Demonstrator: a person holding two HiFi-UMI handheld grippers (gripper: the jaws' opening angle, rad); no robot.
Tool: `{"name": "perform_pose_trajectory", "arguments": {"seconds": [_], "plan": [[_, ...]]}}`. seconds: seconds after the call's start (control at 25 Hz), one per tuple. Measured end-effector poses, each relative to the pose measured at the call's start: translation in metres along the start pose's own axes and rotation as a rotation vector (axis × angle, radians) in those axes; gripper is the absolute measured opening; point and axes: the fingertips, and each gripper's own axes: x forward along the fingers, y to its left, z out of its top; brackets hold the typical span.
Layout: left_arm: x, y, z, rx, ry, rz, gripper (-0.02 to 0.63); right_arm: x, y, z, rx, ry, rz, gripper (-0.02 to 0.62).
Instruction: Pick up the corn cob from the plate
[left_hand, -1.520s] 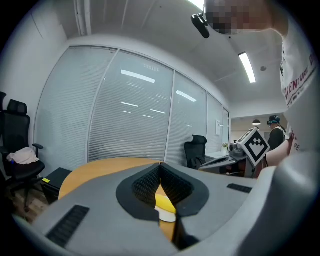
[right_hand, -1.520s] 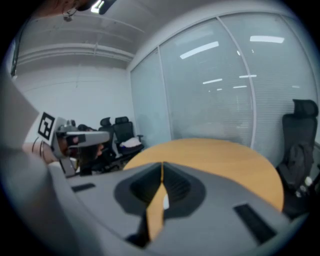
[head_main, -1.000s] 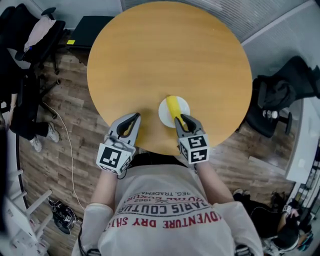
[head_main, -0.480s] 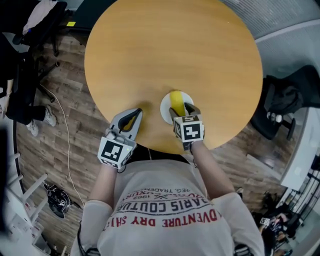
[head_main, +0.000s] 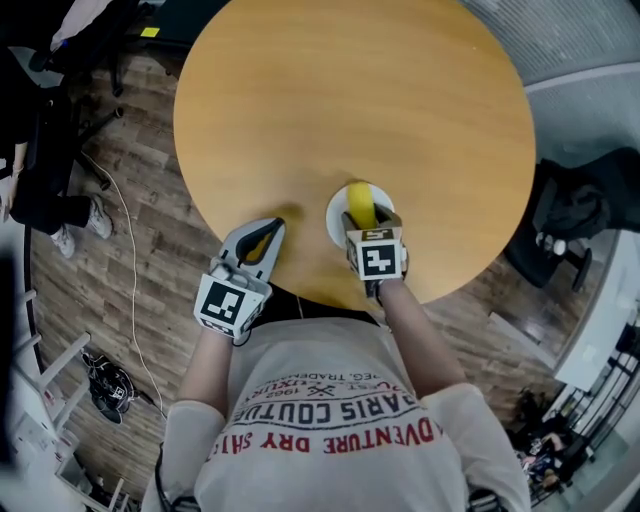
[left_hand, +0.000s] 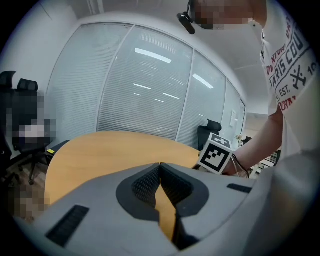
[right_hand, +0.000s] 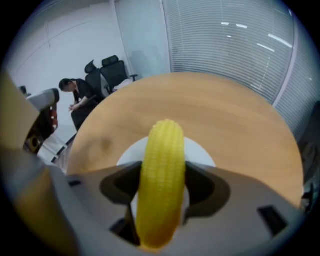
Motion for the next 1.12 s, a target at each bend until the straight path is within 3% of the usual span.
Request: {"name": "perform_pose_trajectory", "arguments": {"seconds": [0.56, 0.76, 1.12], "plan": [[-0.003, -0.008, 0.017, 0.038, -0.014, -0.035, 0.035, -0.013, -0.001, 0.004, 0.03, -0.053, 0.009, 0.269], [-0.006, -0.009, 0.025, 0.047, -0.017, -0.034, 0.035, -0.045, 0.003, 0.025, 0.052, -0.16, 0.033, 0.268], [-0.015, -0.024, 0.056, 0.108, -0.083, -0.079, 0.035, -0.134, 0.01, 0.071, 0.057, -0.447, 0.029, 0.268]]}}
